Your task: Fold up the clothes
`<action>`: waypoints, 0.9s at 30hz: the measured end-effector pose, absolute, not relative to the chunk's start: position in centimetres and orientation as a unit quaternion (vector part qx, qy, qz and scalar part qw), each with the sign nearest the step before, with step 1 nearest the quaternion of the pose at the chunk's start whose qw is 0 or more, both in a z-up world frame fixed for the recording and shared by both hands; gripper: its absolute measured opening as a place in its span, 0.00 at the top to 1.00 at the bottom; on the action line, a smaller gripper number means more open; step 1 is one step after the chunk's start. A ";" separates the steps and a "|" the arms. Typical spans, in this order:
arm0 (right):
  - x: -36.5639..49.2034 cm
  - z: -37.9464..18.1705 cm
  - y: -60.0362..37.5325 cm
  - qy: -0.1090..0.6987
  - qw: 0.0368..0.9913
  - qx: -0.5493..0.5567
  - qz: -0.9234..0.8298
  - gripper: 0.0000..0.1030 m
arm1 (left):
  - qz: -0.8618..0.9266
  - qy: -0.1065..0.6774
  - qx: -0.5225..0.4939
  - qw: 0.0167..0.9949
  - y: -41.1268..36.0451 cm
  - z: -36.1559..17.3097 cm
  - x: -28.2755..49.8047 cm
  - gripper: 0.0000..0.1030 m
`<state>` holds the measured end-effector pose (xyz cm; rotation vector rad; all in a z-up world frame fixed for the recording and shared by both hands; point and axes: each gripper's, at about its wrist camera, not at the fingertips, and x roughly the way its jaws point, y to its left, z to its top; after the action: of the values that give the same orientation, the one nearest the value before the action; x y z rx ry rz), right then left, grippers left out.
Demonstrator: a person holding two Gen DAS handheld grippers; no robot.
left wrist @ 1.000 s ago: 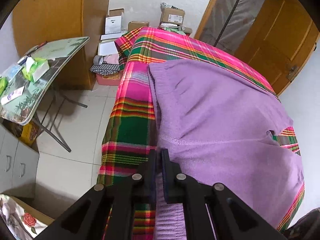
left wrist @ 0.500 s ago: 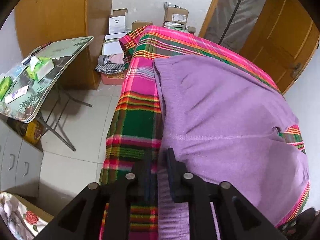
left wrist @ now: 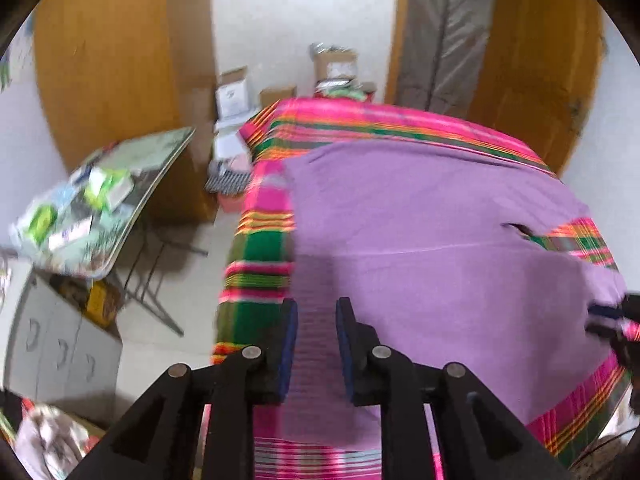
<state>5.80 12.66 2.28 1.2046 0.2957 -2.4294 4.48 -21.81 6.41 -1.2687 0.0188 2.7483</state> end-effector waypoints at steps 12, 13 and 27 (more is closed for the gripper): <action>6.5 1.8 15.6 0.103 0.251 0.461 -0.845 0.74 | 0.864 0.085 -0.470 0.156 -14.2 4.8 4.0 0.80; 6.0 2.3 15.6 0.108 0.255 0.452 -0.848 0.74 | 0.865 0.088 -0.469 0.153 -14.2 5.1 3.5 0.80; -12.1 5.6 17.3 0.080 0.223 0.422 -0.875 0.74 | 0.878 0.056 -0.464 0.097 -16.4 6.3 -12.4 0.80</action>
<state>-12.15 17.27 5.56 1.1665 0.2219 -2.4159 -12.40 -16.40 6.28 -1.3747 0.1659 2.6006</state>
